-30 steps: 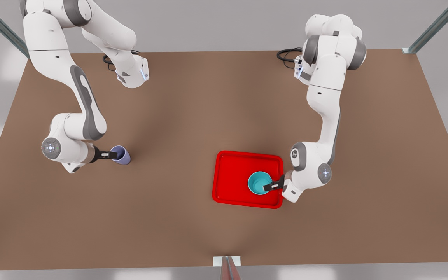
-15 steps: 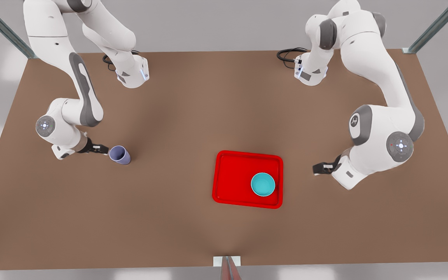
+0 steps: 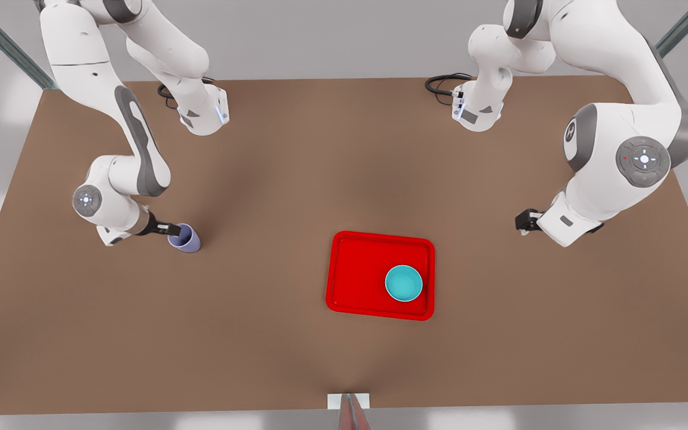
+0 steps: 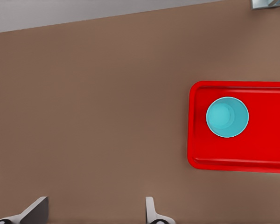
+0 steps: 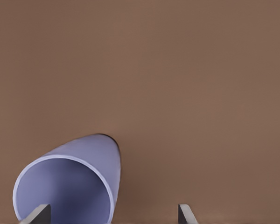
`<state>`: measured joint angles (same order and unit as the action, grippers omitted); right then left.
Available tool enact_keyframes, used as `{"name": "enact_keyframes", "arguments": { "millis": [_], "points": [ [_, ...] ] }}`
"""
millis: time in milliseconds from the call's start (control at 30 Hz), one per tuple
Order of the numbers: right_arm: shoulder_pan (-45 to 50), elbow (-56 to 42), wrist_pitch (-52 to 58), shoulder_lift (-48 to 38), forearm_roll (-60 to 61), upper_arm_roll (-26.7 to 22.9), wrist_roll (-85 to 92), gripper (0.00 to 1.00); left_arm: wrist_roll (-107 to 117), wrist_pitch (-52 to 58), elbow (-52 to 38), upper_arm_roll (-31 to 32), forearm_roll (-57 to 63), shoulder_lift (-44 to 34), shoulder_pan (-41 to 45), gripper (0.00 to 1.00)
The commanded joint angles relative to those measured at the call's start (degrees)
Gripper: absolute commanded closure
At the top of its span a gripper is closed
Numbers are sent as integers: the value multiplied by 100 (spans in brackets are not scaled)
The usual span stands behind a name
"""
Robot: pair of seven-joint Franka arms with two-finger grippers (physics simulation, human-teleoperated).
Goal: Place the bowl on the tray with the left arm and the cup on the tray with the right arm
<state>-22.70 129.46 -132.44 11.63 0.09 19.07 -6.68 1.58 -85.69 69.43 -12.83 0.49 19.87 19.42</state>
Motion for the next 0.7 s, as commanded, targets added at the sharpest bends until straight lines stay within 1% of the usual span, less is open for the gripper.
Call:
{"name": "enact_keyframes", "arguments": {
  "millis": [0,133,567,600,633,667],
  "points": [
    [11,0,-1,15,0,0,0,0,-9,0,0,0,39,8,1,0],
    [-15,-18,-168,287,0,-8,0,0,-9,9,61,0,39,8,1,0],
    [11,-88,-282,639,-9,-8,0,0,-9,61,149,0,39,16,-8,0],
    [3,-88,-291,691,-9,-8,0,2,-9,79,149,0,39,16,-8,0],
    [3,-106,-300,709,-9,-8,-52,16,-9,88,149,0,39,16,-8,0],
    [47,-123,-300,718,-9,-9,-237,27,-9,88,158,0,39,16,-8,0]
  ]
}}
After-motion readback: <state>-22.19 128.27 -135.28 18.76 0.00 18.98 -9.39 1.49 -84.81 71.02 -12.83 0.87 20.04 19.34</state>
